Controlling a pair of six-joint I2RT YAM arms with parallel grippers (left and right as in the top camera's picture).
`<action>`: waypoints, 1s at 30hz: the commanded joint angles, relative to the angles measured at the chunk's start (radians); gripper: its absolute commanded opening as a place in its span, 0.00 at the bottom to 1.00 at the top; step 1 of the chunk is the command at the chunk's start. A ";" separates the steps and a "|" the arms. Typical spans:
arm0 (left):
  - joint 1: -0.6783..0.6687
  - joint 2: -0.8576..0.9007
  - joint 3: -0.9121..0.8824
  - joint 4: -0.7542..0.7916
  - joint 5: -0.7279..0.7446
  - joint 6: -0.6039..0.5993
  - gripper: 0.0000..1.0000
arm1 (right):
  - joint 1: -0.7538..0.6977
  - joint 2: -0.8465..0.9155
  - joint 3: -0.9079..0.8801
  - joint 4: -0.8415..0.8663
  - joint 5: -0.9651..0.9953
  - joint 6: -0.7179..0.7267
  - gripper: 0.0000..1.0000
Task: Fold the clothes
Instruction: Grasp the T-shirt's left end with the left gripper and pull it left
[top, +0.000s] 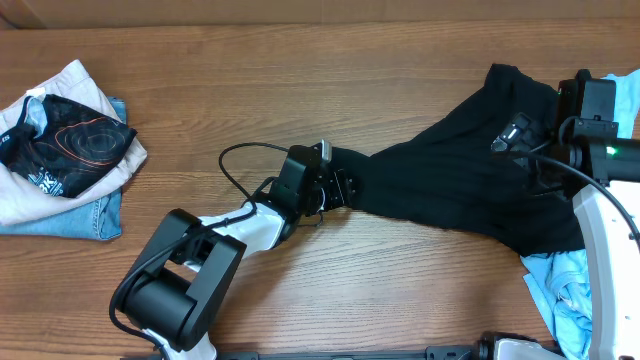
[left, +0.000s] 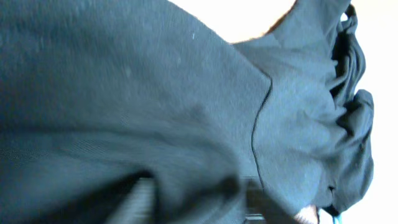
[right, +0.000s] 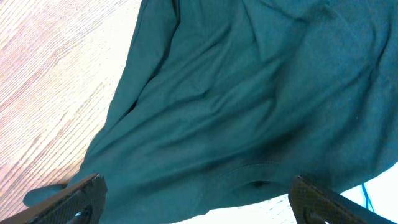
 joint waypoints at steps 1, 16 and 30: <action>-0.005 0.013 0.013 0.023 -0.060 -0.013 0.04 | -0.002 -0.011 0.021 0.005 -0.002 -0.005 0.97; 0.143 -0.367 0.155 -0.193 -0.151 0.323 0.04 | -0.002 -0.011 0.021 0.005 -0.001 -0.008 0.97; 0.478 -0.399 0.250 -0.544 -0.189 0.447 1.00 | -0.002 -0.011 0.021 -0.006 -0.002 -0.009 0.97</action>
